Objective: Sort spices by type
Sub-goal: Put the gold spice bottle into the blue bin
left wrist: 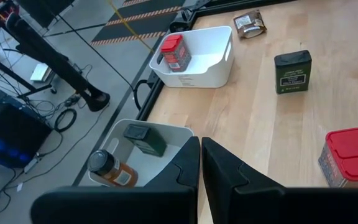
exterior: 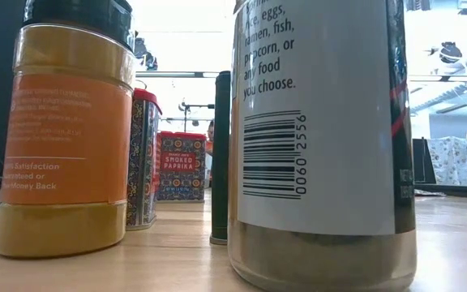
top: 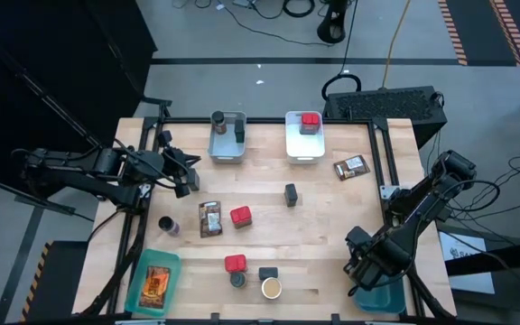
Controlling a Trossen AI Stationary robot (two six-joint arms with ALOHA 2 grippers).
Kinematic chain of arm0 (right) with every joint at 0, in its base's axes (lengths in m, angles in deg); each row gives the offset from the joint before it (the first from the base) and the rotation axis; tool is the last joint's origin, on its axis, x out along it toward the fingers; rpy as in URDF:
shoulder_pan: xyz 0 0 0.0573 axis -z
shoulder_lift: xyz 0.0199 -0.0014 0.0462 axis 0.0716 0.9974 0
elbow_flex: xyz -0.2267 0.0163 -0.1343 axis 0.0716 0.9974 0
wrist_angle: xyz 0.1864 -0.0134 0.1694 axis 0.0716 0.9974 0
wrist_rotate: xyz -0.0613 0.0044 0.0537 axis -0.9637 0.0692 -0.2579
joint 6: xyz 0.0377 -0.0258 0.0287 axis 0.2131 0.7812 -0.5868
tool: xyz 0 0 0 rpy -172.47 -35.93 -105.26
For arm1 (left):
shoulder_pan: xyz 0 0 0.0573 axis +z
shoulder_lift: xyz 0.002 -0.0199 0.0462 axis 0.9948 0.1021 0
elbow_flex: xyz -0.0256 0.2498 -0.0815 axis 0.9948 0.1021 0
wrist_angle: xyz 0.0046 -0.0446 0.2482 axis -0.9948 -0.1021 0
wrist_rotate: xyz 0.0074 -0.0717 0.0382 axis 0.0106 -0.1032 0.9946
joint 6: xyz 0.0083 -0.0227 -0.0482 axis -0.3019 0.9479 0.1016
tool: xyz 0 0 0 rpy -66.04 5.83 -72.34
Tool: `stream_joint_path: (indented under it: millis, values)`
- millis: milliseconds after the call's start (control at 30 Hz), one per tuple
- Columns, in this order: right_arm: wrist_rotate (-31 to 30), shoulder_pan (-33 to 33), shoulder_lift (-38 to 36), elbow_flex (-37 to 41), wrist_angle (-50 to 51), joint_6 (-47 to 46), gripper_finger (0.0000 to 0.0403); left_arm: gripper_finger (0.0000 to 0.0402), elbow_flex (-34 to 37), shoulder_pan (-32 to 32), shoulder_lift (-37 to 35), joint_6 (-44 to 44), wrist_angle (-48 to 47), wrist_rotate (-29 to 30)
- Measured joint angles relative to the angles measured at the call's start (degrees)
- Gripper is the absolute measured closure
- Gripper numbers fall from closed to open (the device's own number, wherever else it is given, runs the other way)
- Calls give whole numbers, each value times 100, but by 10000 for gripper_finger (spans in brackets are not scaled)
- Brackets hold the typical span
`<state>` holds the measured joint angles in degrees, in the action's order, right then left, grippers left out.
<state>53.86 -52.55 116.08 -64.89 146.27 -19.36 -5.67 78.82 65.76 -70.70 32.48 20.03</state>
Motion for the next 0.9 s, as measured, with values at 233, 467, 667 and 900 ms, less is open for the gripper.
stream_joint_path:
  millis: [233,467,667,900]
  values:
    - [-243,0,0,-2,-132,0,129,382,0,-1,0,11,0,0]
    - [-230,-2,0,-4,-127,-151,116,382,0,0,0,11,0,0]
    - [-203,0,0,-7,-39,-375,116,382,0,0,0,11,0,-2]
    - [61,6,-2,-7,79,-457,115,382,0,-2,0,13,0,-2]
